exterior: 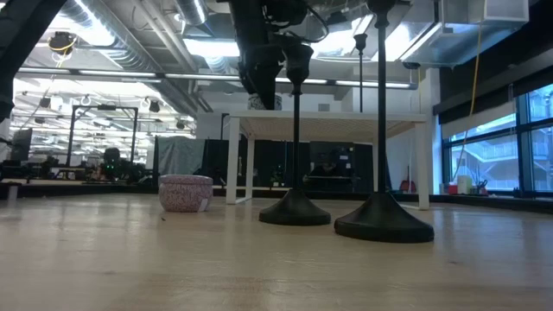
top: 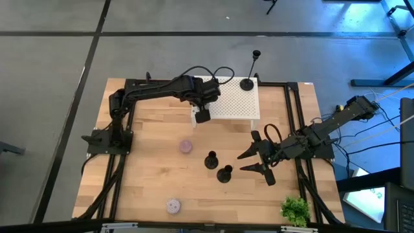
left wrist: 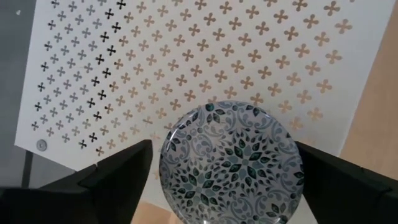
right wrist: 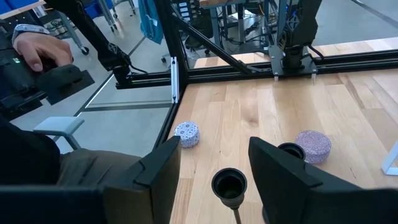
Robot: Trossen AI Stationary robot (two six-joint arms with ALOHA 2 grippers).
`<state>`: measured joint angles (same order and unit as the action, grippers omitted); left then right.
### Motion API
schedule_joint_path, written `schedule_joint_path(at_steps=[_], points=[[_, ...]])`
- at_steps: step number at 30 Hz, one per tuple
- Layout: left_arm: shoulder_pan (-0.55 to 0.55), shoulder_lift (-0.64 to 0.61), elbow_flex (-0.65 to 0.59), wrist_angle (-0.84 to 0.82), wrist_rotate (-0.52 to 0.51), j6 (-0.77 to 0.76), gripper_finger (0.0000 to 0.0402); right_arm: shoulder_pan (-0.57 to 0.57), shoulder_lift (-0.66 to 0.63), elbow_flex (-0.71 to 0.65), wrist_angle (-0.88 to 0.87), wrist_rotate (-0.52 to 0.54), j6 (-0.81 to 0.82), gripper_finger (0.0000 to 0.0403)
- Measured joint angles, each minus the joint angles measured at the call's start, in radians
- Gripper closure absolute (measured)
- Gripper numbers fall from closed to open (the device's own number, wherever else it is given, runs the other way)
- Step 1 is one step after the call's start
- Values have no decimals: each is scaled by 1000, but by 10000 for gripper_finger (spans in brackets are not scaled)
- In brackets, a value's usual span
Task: Pick & Place candle stick holders
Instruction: Put the blue scented candle on the shelf
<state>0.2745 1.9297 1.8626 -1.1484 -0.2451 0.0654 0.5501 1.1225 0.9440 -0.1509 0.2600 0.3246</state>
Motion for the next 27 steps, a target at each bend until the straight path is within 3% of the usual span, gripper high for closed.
schedule_joint_path(at_steps=[5,18,27], points=[[0,0,0,0,0,0,4,0,0,0,0,0,0,210],[0,-9,1,-3,-21,8,2,0,0,0,-2,0,-1,210],[-6,-85,1,20,-10,2,1,0,0,0,-3,0,0,210]])
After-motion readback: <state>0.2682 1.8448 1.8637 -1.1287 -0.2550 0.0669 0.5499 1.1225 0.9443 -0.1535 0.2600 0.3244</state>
